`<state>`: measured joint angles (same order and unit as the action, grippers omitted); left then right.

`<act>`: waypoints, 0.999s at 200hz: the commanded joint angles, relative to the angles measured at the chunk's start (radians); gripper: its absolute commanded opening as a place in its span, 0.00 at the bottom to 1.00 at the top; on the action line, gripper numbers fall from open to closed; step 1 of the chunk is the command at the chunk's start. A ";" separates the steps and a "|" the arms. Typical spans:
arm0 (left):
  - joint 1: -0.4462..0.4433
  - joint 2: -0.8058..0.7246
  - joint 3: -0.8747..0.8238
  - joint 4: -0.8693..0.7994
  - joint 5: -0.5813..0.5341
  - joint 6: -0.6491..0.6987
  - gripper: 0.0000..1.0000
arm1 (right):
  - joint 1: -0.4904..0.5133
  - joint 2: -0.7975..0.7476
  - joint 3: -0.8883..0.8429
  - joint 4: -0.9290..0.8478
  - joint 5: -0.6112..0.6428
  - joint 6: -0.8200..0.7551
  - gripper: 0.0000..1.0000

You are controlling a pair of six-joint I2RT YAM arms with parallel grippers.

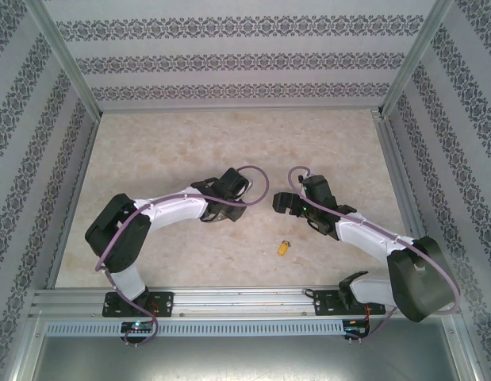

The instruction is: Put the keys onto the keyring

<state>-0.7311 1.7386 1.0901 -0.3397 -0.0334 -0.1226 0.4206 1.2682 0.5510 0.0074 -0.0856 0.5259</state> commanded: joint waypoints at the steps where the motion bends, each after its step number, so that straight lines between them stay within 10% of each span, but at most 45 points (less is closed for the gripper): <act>1: 0.006 0.028 -0.016 0.024 0.017 0.030 0.41 | -0.007 -0.009 0.003 -0.013 0.026 0.017 0.98; 200: 0.004 0.133 0.051 0.088 -0.103 0.053 0.31 | -0.016 0.015 0.009 0.019 -0.011 0.017 0.98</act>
<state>-0.7311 1.8656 1.1175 -0.2707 -0.0998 -0.0883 0.4141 1.2739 0.5510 0.0090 -0.0914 0.5289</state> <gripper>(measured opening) 0.308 0.977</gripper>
